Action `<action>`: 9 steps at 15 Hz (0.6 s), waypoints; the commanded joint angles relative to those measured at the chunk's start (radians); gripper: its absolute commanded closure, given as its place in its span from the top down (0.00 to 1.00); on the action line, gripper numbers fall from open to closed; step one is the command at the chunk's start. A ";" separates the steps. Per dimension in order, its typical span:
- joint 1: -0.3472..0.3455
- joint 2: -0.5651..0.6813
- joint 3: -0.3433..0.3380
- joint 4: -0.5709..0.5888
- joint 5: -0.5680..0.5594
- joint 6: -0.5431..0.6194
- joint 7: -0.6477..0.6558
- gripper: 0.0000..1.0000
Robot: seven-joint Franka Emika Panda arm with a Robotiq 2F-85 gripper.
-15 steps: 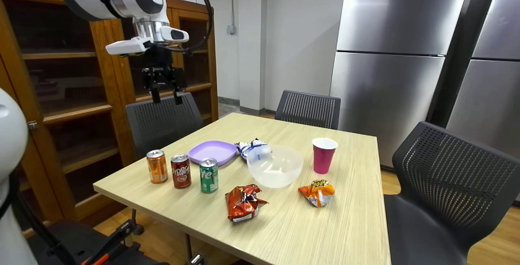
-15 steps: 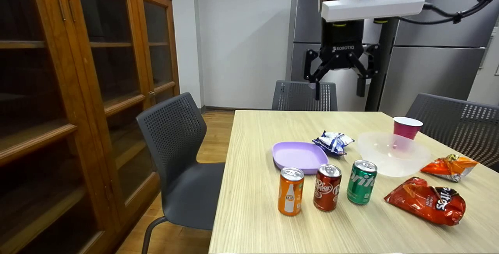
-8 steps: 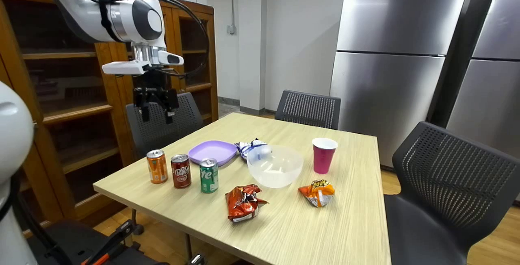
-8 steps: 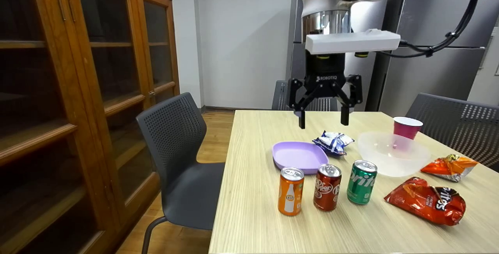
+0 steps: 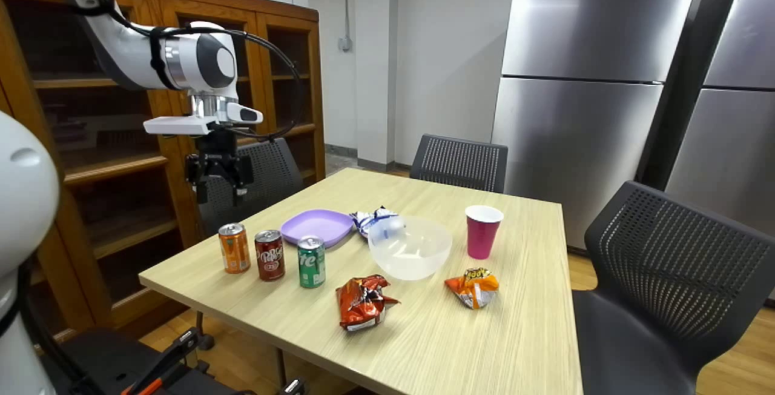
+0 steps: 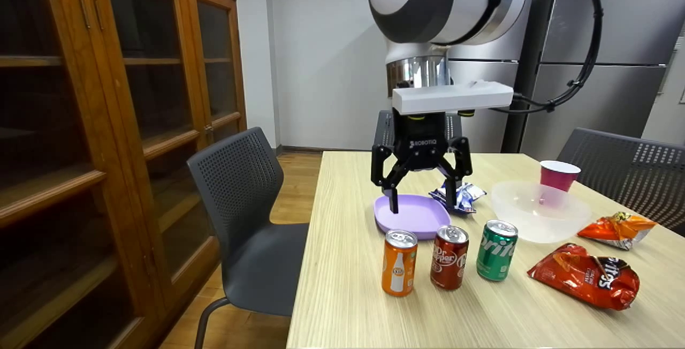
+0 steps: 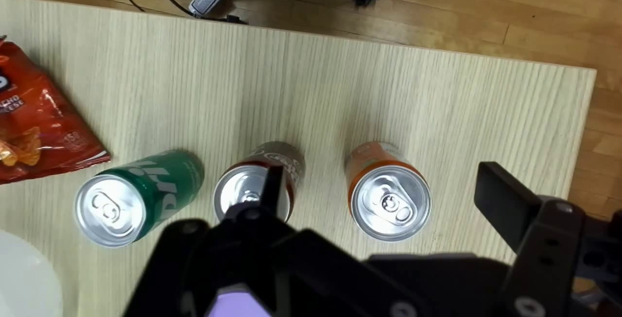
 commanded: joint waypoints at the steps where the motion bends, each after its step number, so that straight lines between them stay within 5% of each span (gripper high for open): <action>1: 0.018 0.061 -0.002 0.056 0.005 -0.014 -0.023 1.00; 9: 0.053 0.168 -0.041 0.131 -0.061 0.011 0.033 1.00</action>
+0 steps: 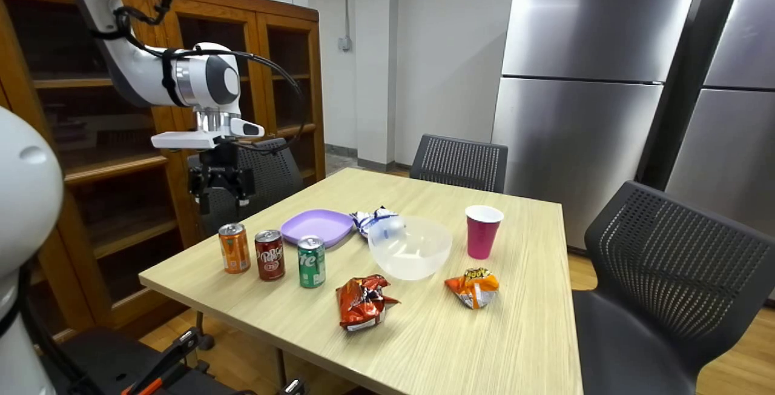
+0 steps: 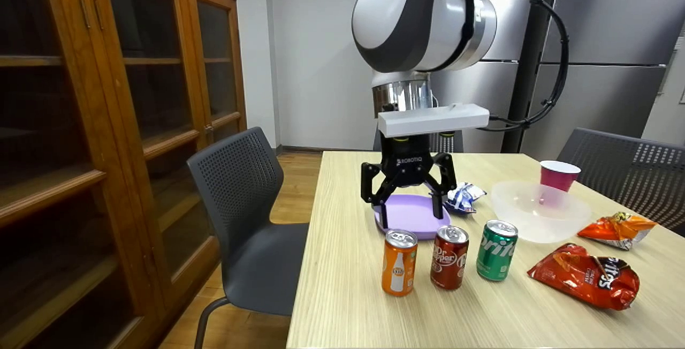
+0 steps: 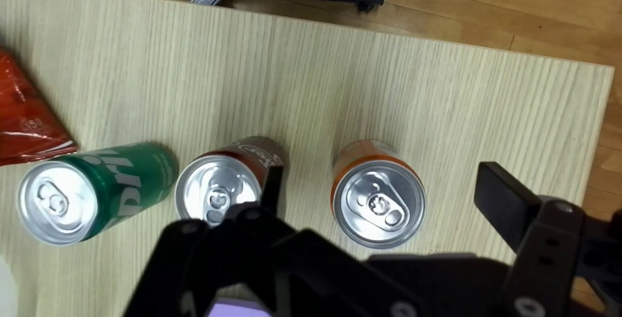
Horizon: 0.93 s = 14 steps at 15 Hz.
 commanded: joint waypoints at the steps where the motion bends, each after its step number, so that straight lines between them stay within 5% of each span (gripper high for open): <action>1: 0.026 0.055 -0.028 0.058 -0.033 0.010 0.028 1.00; 14: 0.067 0.187 -0.056 0.142 -0.015 0.031 0.025 1.00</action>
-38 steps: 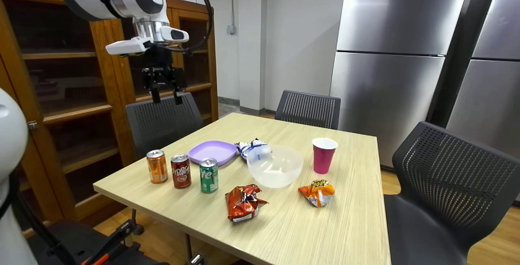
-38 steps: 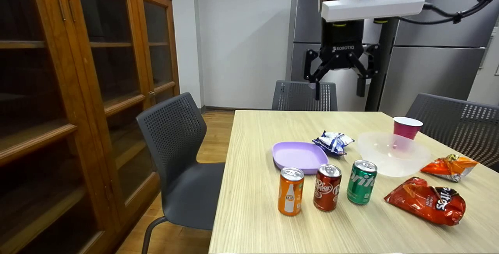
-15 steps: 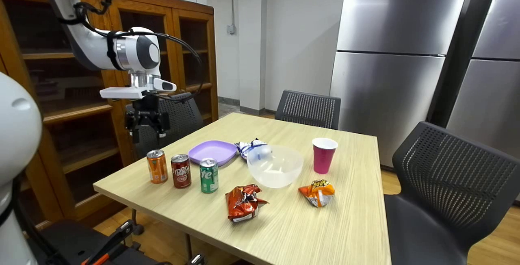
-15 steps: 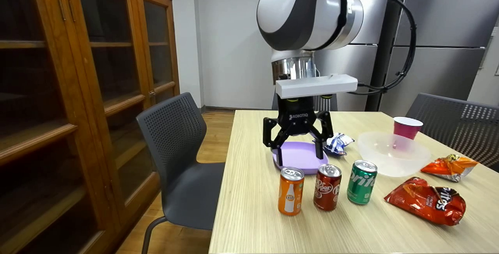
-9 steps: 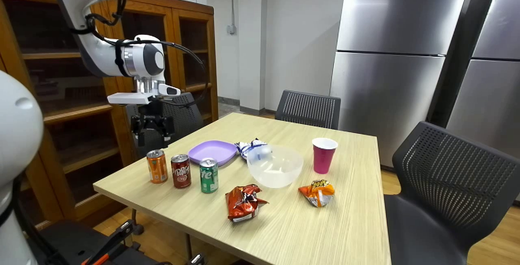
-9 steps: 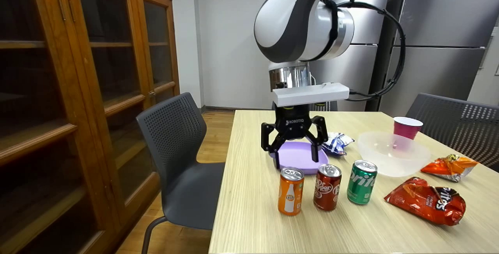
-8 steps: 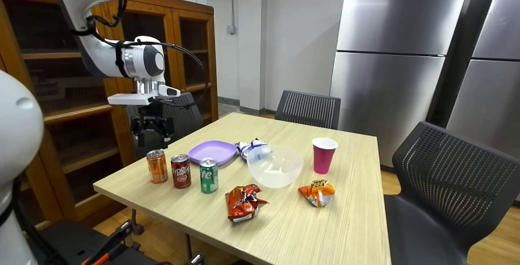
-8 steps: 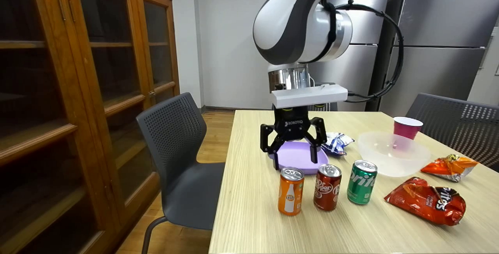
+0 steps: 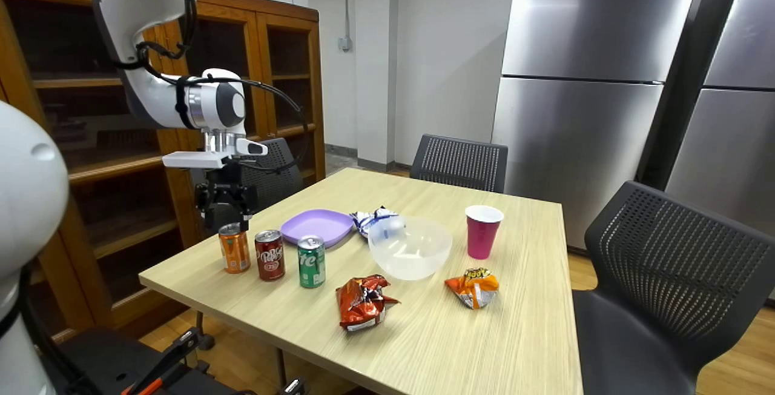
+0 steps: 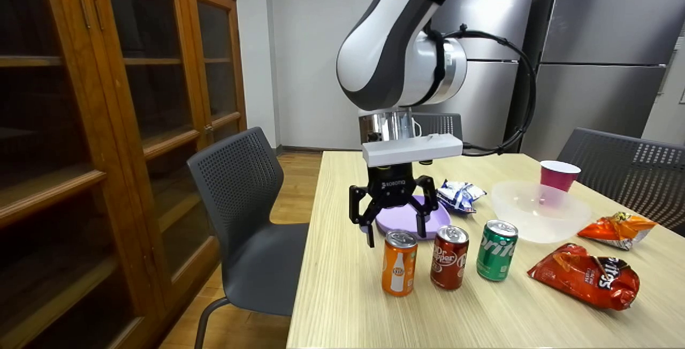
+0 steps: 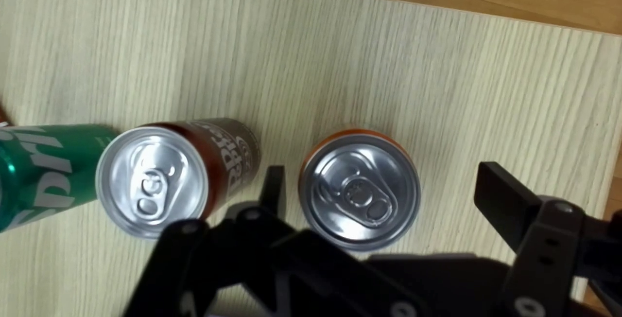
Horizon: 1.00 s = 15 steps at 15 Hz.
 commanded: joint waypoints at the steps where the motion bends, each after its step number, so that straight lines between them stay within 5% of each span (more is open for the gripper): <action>1: 0.024 0.031 -0.023 0.036 -0.006 0.002 0.026 1.00; 9: 0.027 0.056 -0.031 0.047 0.003 -0.002 0.025 1.00; 10: 0.027 0.056 -0.031 0.047 0.005 -0.003 0.025 0.75; 15: 0.024 0.050 -0.031 0.041 0.009 -0.010 0.021 0.40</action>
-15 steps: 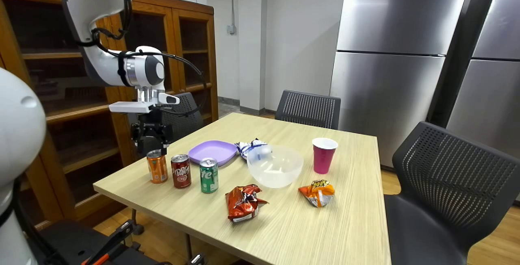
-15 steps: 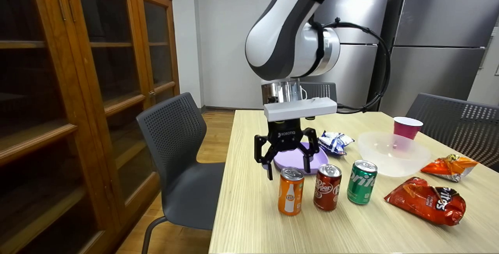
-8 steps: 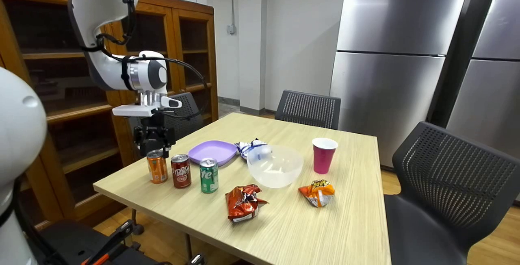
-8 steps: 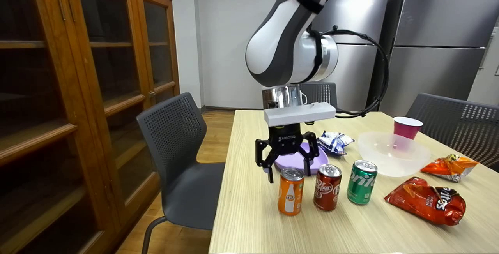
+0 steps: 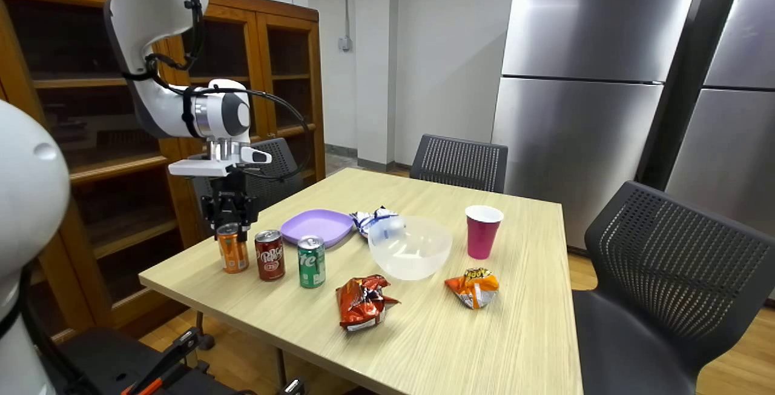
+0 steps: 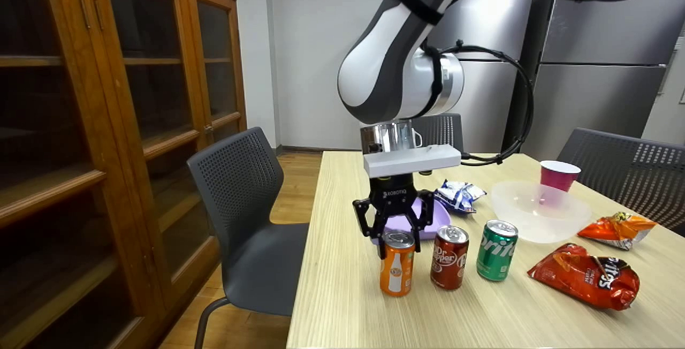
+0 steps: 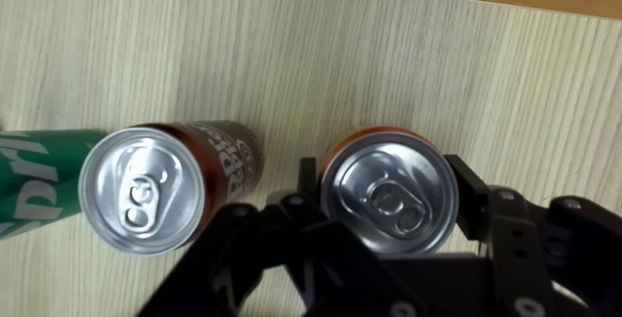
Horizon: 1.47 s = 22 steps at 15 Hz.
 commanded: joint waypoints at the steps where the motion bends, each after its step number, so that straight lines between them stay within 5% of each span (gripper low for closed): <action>1: 0.017 -0.006 -0.010 0.014 0.006 -0.015 0.018 0.39; 11: 0.015 -0.080 -0.020 0.053 -0.012 -0.035 0.011 0.39; 22: -0.012 -0.013 -0.091 0.258 -0.012 -0.076 0.025 0.39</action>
